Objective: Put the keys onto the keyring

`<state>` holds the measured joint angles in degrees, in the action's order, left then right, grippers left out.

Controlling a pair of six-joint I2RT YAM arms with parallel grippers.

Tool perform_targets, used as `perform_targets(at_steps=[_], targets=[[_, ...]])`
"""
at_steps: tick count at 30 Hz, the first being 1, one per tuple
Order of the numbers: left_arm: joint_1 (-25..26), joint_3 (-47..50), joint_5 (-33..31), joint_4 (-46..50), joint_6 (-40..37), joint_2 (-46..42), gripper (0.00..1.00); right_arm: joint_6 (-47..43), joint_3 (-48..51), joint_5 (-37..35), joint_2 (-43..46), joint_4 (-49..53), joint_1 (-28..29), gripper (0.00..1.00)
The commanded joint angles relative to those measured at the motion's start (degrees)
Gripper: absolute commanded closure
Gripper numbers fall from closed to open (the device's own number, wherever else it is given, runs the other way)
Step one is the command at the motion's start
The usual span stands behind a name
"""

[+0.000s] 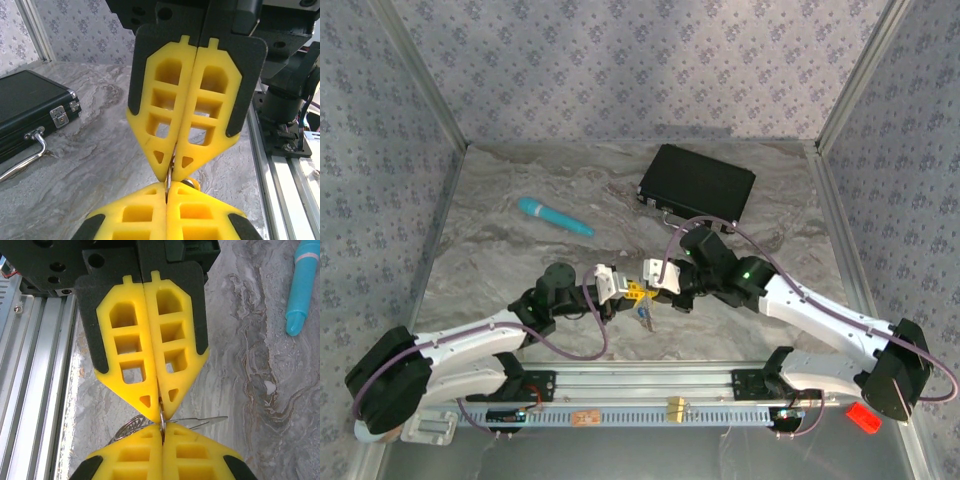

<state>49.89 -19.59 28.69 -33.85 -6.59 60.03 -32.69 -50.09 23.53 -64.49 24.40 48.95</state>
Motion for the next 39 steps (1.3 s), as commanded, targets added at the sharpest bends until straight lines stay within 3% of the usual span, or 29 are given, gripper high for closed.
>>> perform_targets(at_steps=[1,3,7,19,30,35,39], targets=[[0.1,-1.8,1.5,-1.4,-0.8,0.0,1.00,2.5,1.2,3.9,2.7,-3.7,-1.3,0.77],[0.0,-1.1,1.5,-3.9,-0.4,-0.2,1.00,4.6,4.5,7.3,4.8,-7.3,-3.7,0.67],[0.1,0.5,1.2,-10.1,1.2,0.0,1.00,10.6,11.1,12.3,8.1,-17.0,-7.1,0.62],[0.1,0.6,1.2,-11.8,1.9,0.7,1.00,11.9,12.6,11.2,9.2,-15.9,-7.7,0.68],[0.1,0.3,1.2,-11.1,1.3,1.5,1.00,10.4,10.8,12.3,11.4,-9.5,-8.6,0.59],[0.2,0.3,1.3,-10.9,1.1,1.3,1.00,12.2,10.6,12.2,10.9,-12.9,-8.7,0.62],[0.2,0.3,1.2,-10.7,0.8,1.3,1.00,12.7,10.5,12.5,10.3,-13.5,-8.8,0.69]])
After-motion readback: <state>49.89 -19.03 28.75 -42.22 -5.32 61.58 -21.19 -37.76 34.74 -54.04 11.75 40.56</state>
